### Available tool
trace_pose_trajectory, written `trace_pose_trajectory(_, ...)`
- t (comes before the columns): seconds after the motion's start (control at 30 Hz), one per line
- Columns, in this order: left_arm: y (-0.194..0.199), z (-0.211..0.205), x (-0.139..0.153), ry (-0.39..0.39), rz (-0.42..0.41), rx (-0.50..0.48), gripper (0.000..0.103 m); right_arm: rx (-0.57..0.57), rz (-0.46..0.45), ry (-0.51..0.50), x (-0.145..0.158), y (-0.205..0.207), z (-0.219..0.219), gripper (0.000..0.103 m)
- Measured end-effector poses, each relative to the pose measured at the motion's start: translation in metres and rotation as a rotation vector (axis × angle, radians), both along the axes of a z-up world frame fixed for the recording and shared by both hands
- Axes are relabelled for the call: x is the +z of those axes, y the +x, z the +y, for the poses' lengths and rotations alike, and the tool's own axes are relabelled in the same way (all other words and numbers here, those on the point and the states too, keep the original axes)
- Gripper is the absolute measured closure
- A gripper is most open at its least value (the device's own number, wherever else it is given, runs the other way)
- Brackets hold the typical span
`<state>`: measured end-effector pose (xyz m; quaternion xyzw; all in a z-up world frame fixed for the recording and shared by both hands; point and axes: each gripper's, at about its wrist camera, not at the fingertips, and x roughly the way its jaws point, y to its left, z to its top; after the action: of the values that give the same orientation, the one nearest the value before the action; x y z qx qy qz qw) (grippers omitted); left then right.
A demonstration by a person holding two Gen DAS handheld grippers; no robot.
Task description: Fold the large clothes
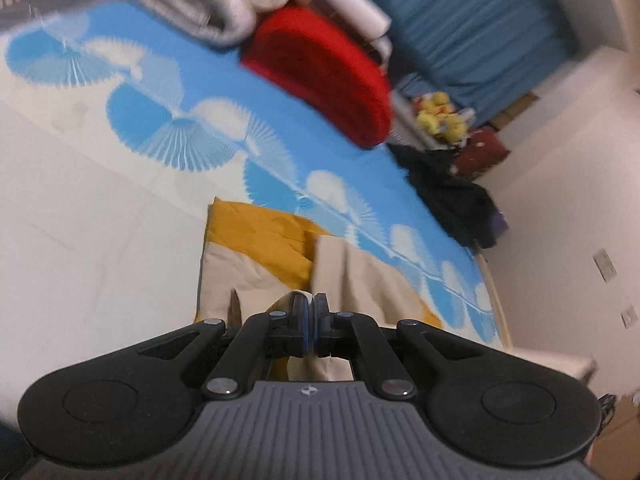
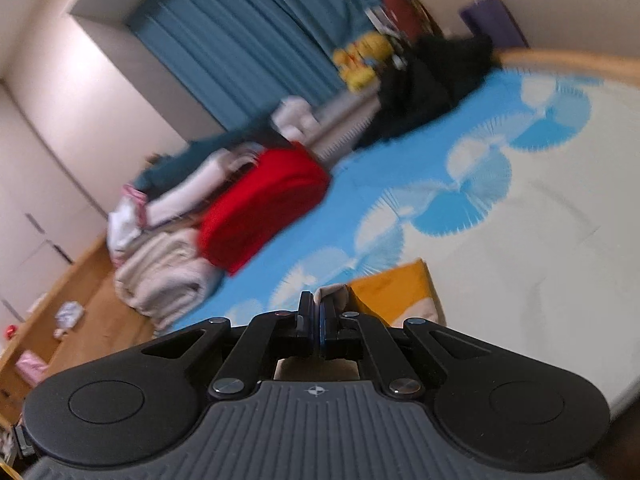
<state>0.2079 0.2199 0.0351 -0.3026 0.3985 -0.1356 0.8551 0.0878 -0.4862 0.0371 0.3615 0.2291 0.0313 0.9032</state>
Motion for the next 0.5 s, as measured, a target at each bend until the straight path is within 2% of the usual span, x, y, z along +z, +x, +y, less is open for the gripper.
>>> trace_pose_trajectory(0.1,0.045,0.006,-0.029,0.018,0.055,0.084,0.089,-0.066,0.097,0.010,-0.035,0.061,0.000,0.096)
trace_pose_trajectory(0.13,0.049,0.010,-0.035,0.021,0.045,0.119,0.077,-0.101,0.123,0.012,-0.045,0.077,-0.003,0.087)
trace_pose_trajectory(0.17,0.050,0.014,-0.042,0.015,0.030,0.138,0.070,-0.141,0.133,0.043,-0.054,0.085,-0.006,0.084)
trace_pose_trajectory(0.2,0.051,0.016,-0.049,0.018,0.037,0.136,0.070,-0.178,0.129,0.067,-0.062,0.090,-0.009,0.084)
trace_pose_trajectory(0.23,0.054,0.015,-0.056,0.051,0.090,0.132,0.070,-0.199,0.110,0.051,-0.067,0.093,-0.011,0.084)
trace_pose_trajectory(0.3,0.055,0.012,-0.057,0.098,0.098,0.140,0.070,-0.198,0.117,-0.039,-0.071,0.099,-0.010,0.083)
trace_pose_trajectory(0.37,0.060,0.007,-0.058,0.123,0.091,0.113,0.067,-0.170,0.120,-0.084,-0.075,0.103,-0.009,0.077)
trace_pose_trajectory(0.43,0.064,-0.002,-0.061,0.177,0.083,0.093,0.064,-0.133,0.119,-0.106,-0.081,0.106,-0.007,0.063)
trace_pose_trajectory(0.5,0.067,-0.011,-0.069,0.233,0.087,0.082,0.062,-0.105,0.148,-0.133,-0.091,0.115,-0.003,0.059)
